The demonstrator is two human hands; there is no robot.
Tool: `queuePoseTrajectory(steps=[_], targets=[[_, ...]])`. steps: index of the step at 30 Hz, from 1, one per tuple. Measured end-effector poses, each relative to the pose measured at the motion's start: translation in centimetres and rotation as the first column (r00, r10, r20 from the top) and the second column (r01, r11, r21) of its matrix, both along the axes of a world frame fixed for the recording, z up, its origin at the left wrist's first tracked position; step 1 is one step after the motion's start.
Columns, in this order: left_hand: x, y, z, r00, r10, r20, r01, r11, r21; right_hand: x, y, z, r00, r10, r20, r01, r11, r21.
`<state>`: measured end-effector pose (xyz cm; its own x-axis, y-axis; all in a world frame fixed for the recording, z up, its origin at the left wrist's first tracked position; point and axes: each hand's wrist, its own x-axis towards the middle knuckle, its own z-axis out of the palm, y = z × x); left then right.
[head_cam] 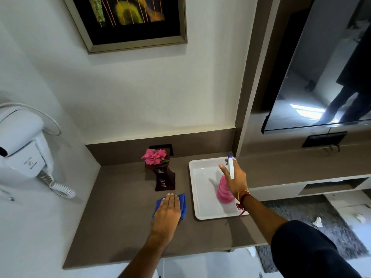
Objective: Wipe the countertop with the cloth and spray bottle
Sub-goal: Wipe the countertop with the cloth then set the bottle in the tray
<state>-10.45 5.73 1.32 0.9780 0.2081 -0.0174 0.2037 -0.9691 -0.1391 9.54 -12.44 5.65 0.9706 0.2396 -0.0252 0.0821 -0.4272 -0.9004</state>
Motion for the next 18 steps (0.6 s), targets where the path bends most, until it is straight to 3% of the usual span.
queuePoseTrajectory(steps=[5,7,10,14,18], targets=[[-0.2,-0.3,0.6,1.000,0.005,-0.009,-0.005,1.000,0.004,1.0,-2.8,0.5,0.954,0.300,-0.011,-0.292,0.915,-0.278],[-0.1,-0.2,1.1,1.000,0.001,0.009,-0.001,1.000,0.000,1.9,-4.4,1.4,0.903,0.428,0.038,-0.360,0.802,-0.476],[-0.1,0.3,1.8,1.000,0.011,0.027,-0.010,1.000,-0.014,3.0,-5.8,3.3,0.778,0.606,0.165,-0.310,0.600,-0.738],[-0.1,1.1,2.7,0.996,-0.004,0.092,0.004,1.000,-0.001,3.5,-2.9,6.6,0.657,0.718,0.229,-0.292,0.523,-0.801],[-0.4,2.1,2.8,0.990,0.000,0.140,0.003,1.000,-0.017,2.1,5.1,7.7,0.603,0.795,0.060,-0.385,0.356,-0.852]])
